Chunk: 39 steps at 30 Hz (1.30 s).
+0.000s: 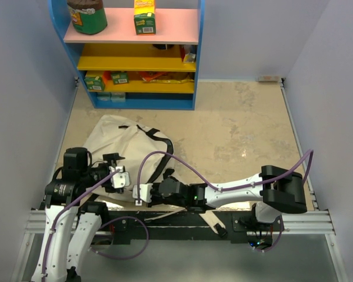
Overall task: Pack the student bag
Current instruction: Zip the student bag at the center of the board.
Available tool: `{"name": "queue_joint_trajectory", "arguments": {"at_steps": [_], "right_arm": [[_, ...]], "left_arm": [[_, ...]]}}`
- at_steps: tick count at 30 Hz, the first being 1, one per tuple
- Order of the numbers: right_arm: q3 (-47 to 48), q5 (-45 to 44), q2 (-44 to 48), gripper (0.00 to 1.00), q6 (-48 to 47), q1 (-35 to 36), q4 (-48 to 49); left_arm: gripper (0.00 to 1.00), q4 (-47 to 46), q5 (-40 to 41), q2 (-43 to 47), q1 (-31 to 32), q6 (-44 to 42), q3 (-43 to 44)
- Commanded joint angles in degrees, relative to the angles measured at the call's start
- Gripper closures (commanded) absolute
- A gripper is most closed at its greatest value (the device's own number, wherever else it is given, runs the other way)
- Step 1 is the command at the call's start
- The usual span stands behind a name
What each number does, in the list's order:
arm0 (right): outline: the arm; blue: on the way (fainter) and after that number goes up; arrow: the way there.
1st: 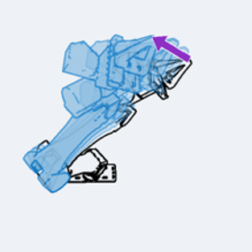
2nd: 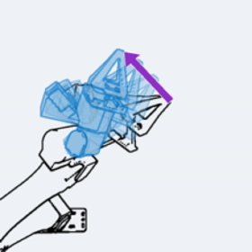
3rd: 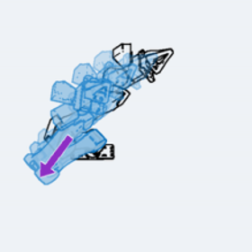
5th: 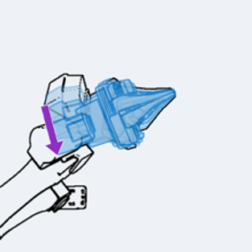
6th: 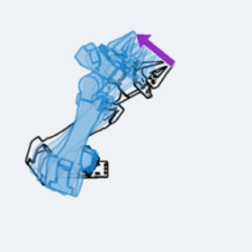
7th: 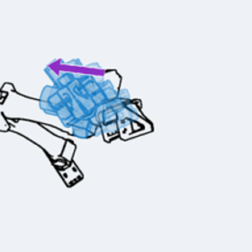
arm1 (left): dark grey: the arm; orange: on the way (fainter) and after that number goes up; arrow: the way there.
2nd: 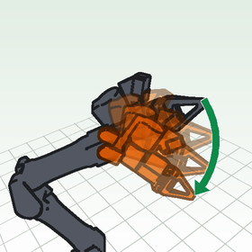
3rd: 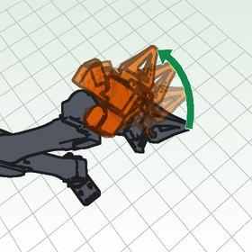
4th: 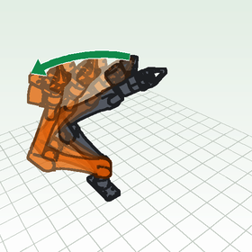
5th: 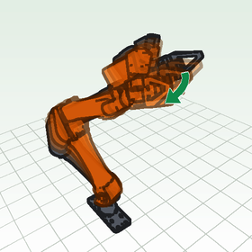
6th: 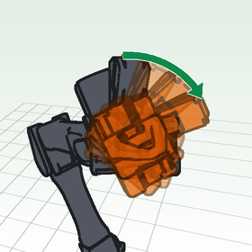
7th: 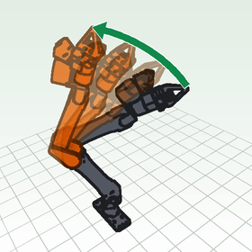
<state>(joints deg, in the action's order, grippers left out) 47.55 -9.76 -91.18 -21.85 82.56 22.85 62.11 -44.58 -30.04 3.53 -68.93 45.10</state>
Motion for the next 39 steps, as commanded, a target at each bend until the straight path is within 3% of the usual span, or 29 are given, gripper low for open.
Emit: {"name": "queue_joint_trajectory", "arguments": {"at_steps": [1,11,16,20,23,29,32,39], "right_arm": [[1.23,1.15,3.19,1.0,2.68,0.23,-2.28],[-1.93,-0.7,9.26,1.0,10.76,0.23,-2.81],[-2.11,-1.4,10.4,1.0,13.23,0.23,-3.08],[-1.93,-2.98,10.84,1.0,14.28,0.14,-5.0],[-2.11,-4.83,11.46,1.0,14.81,0.14,-6.32],[-2.03,-6.59,13.22,1.0,16.22,-1.0,-6.59],[-0.97,-5.8,13.04,1.0,16.66,-1.35,-6.59],[0.26,-4.83,11.99,1.0,16.84,-1.7,-7.21]], "left_arm": [[0.17,1.7,-2.18,-0.1,0.16,-4.89,0.34],[0.21,11.97,-6.66,-5.99,0.16,-22.02,-0.1],[0.34,13.13,-7.63,-7.23,0.86,-26.43,-1.24],[0.43,13.13,-8.86,-6.7,2.53,-26.35,-1.95],[0.44,13.04,-8.6,-6.7,4.9,-26.43,-2.82],[0.25,11.99,-7.54,-8.63,8.33,-25.91,-4.23],[0.25,9.63,-7.37,-9.51,9.04,-24.07,-5.02],[0.41,7.24,-4.04,-11.79,11.32,-21.08,-7.57]]}}
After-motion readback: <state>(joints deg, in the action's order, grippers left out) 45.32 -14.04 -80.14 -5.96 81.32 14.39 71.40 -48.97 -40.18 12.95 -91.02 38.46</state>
